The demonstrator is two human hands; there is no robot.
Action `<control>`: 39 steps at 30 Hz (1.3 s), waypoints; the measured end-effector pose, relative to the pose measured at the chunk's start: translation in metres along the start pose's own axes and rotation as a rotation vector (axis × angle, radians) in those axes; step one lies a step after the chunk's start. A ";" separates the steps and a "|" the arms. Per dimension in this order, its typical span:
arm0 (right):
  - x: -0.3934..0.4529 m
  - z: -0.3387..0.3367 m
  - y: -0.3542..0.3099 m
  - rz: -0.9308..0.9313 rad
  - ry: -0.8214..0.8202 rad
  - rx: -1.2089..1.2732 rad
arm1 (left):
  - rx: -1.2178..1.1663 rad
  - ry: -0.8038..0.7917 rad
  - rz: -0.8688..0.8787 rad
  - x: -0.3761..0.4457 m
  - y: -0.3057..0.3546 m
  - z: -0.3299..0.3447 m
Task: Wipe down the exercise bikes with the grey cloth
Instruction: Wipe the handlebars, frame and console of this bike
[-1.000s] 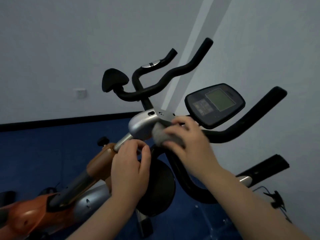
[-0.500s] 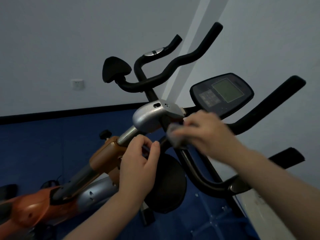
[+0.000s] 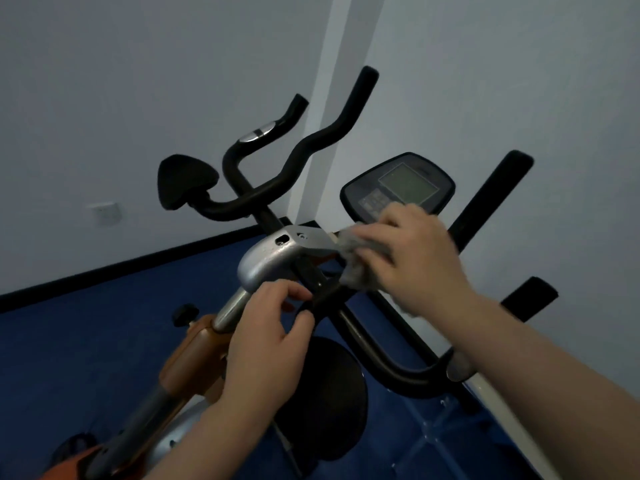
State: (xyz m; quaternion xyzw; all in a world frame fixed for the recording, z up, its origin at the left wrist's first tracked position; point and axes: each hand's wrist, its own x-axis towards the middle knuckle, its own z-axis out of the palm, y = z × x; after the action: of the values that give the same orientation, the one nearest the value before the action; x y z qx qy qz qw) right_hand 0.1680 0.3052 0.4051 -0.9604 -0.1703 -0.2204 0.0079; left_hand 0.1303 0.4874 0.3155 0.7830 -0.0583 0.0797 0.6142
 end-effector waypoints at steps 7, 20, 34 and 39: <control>-0.026 0.026 -0.019 0.054 -0.064 0.054 | 0.019 -0.150 -0.001 0.028 0.010 0.002; -0.027 0.016 0.011 0.523 0.210 0.001 | 0.081 -0.182 0.071 0.026 0.008 0.005; -0.030 0.029 -0.011 0.263 0.100 0.118 | 0.218 -0.227 0.117 0.028 0.017 0.005; -0.033 0.005 0.037 0.492 0.194 -0.035 | 0.197 -0.257 0.083 0.035 0.017 0.004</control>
State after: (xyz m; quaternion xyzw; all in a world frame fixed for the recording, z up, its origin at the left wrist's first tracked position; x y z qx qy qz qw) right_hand 0.1547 0.2602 0.3887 -0.9473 0.0738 -0.3058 0.0609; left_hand 0.1617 0.4793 0.3381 0.8402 -0.1604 0.0094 0.5179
